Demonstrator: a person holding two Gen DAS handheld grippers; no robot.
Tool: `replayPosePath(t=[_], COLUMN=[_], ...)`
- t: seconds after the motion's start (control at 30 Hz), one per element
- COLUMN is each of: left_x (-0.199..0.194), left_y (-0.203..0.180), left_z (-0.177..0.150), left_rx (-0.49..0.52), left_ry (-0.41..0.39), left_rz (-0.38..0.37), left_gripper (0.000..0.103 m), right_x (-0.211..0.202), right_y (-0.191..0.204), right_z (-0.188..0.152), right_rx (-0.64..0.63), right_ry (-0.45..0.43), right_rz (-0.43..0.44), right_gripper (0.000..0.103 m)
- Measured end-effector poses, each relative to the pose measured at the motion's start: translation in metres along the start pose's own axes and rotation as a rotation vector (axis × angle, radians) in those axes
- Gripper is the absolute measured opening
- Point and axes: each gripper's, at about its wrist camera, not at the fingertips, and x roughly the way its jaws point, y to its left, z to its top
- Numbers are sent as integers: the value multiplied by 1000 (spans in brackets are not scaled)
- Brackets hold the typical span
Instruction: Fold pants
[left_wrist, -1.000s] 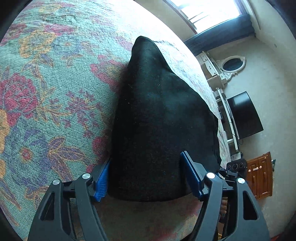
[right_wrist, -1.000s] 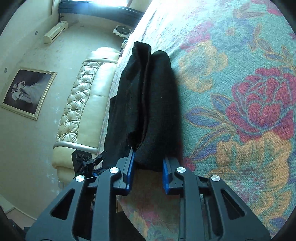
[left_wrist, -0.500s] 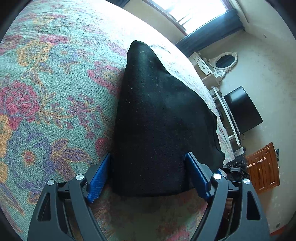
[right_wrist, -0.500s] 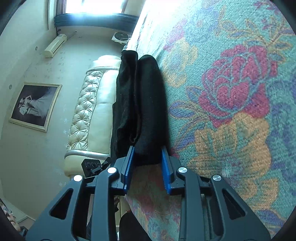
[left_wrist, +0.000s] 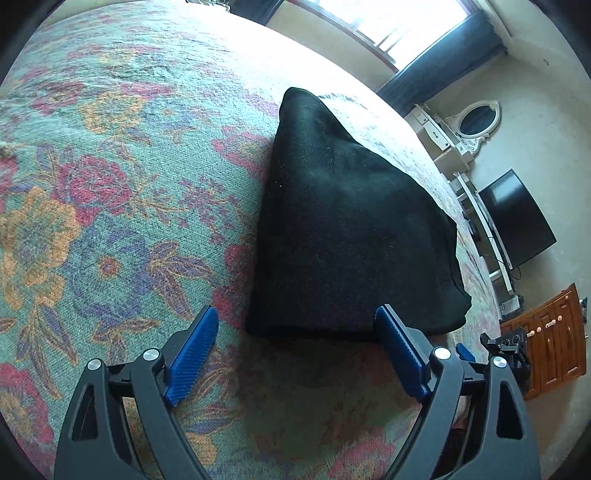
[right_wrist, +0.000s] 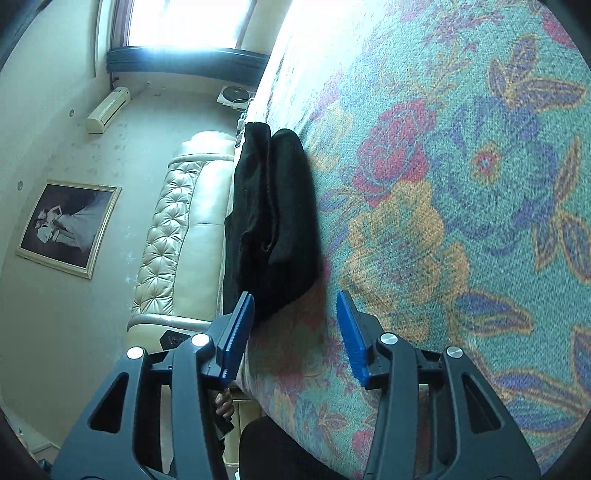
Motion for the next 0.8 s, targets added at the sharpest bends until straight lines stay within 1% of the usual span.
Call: replayPosePath(t=[0.1,0.17,0.23,0.3,0.37,0.47,0.7,0.8], left_x=[-7,-10,-10,-11,-12,-15,-19,-17], left_y=[-8,-14,-17,-18,-20,-22,-30,-35], left_z=[-7,-11,-20,-27,-33,-37,-44,-46], left_rx=[17,29,52,70,78,80,84,95], left_ry=[-10,-9,4,11,6,7,-13,-12], left_rz=[62,113,162,176,190,203,224,232], left_gripper=[86,86,86,86,86,86,86,86], right_x=[0,1,2,4,5,6,14,21], right_y=[9,15,21,26,31,37,49,55], right_z=[-9,-16,-22,-28,-35,-44,-61,-66], right_rx=[-31,-64,-98,-129,-158,-200,-303,-341], right_ry=[-13,-13,-13,-14,-15,-12,-22,-27], right_rz=[-33,-56,-82,-114,-136,-172,-281,-324], right_gripper=[55,63,65,67,72,75,78,83])
